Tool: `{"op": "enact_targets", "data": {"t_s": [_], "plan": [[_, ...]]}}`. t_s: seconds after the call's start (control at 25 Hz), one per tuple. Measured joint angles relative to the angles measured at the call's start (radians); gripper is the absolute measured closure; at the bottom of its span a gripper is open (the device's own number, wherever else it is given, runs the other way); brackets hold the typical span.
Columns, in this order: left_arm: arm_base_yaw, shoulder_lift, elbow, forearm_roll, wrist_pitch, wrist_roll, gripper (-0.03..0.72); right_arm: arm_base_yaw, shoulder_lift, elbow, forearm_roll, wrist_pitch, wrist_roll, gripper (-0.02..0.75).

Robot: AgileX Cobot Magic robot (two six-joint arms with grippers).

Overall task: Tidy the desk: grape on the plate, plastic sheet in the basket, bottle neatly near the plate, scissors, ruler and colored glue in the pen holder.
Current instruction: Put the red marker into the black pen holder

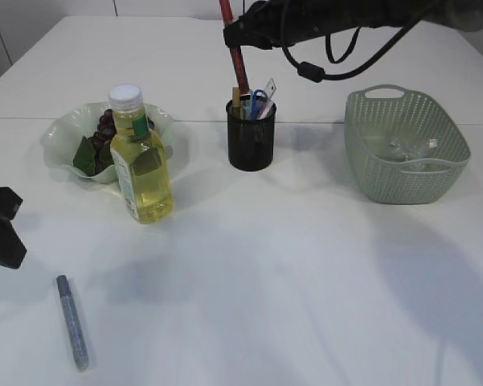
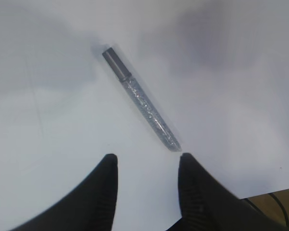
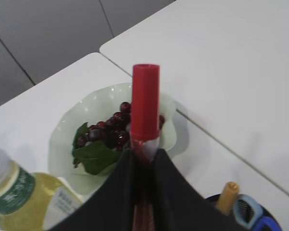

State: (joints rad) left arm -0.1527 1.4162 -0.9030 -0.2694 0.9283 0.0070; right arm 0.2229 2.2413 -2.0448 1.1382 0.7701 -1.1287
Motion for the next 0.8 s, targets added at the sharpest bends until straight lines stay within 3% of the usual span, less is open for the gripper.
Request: {"op": "enact_targets", "data": {"t_s": [0.2, 0.44, 0.64, 0.8], "plan": [[0.000, 0.000, 0.000, -0.002, 0.000, 0.000, 0.379, 0.000, 0.070, 0.000, 0.112, -0.100, -0.191, 0.652], [0.000, 0.000, 0.000, -0.004, 0.000, 0.000, 0.379, 0.000, 0.145, 0.000, 0.372, -0.136, -0.453, 0.651], [0.000, 0.000, 0.000, -0.004, 0.000, 0.000, 0.379, 0.000, 0.173, 0.002, 0.403, -0.144, -0.534, 0.641], [0.000, 0.000, 0.000, -0.005, 0.000, 0.000, 0.379, 0.000, 0.174, 0.002, 0.410, -0.147, -0.541, 0.519]]}}
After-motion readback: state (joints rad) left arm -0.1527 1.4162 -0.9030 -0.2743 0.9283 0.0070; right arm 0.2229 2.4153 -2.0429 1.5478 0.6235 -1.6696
